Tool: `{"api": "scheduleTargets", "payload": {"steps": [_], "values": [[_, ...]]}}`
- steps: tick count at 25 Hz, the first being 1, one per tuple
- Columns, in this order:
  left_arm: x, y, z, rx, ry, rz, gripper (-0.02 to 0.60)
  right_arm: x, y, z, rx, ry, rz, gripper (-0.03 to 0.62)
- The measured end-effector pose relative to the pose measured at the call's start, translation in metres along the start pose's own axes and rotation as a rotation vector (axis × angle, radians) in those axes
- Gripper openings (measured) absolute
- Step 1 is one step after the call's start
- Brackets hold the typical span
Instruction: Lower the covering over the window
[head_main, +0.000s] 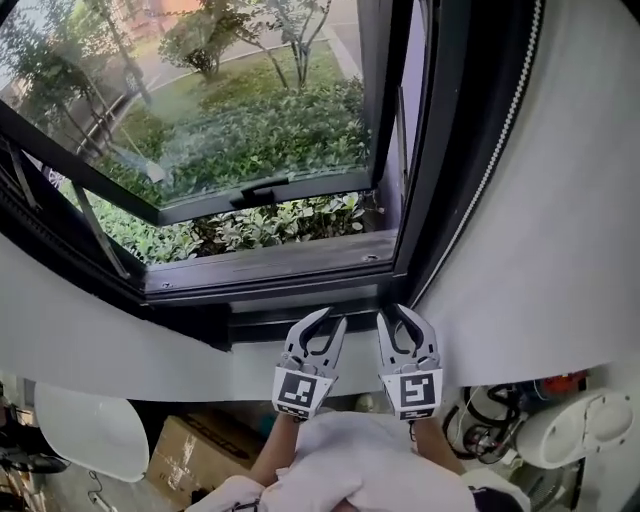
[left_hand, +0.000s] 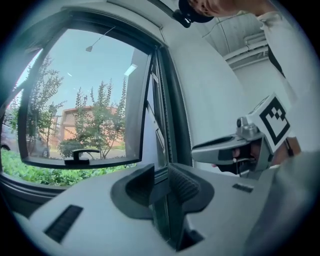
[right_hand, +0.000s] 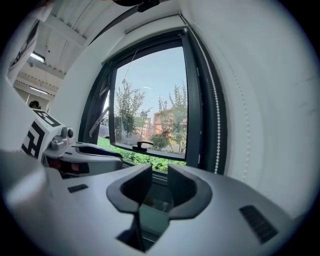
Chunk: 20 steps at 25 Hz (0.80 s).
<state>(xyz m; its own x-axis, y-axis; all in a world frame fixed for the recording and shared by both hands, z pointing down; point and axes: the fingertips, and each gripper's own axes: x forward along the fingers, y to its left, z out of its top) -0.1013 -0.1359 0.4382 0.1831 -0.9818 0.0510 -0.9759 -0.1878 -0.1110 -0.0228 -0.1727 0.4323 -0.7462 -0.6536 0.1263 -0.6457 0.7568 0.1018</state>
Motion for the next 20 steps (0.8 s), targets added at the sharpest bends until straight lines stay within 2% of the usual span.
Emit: {"api": "scheduleTargets", "payload": {"steps": [13, 20], "values": [[0.051, -0.037, 0.014, 0.004, -0.059, -0.27, 0.091, -0.018, -0.031, -0.003, 0.022, 0.033, -0.232, 0.094], [0.067, -0.06, 0.019, 0.002, -0.078, -0.381, 0.092, -0.035, -0.039, -0.007, 0.035, 0.055, -0.332, 0.094]]}}
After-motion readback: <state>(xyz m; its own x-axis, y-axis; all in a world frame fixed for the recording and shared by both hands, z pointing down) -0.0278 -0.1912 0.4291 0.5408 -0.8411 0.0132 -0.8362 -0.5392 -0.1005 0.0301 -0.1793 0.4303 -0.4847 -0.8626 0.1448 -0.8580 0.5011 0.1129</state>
